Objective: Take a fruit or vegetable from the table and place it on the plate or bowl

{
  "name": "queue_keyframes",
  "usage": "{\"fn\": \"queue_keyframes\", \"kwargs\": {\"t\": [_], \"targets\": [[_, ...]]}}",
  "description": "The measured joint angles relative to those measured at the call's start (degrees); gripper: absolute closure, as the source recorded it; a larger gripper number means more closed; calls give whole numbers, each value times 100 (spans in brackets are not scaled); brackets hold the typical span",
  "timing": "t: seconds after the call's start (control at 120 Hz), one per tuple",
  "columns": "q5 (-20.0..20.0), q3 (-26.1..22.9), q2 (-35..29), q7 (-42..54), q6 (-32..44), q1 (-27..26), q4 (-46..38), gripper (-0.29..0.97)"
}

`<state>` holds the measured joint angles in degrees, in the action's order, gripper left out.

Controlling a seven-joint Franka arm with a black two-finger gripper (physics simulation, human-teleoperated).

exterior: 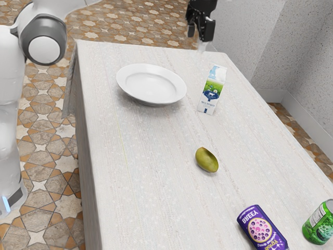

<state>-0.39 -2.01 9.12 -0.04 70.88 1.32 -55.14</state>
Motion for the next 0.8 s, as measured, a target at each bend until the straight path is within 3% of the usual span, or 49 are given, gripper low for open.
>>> {"fn": "queue_keyframes", "kwargs": {"t": [0.208,0.367,0.6,0.8], "targets": [[-64,-610,129,369,-68,-17,-44,0],[335,-1251,153,1669,-93,-74,-329,0],[538,-1484,240,3668,-86,-51,-450,0],[316,-1506,1153,4843,266,-55,-452,0]]}}
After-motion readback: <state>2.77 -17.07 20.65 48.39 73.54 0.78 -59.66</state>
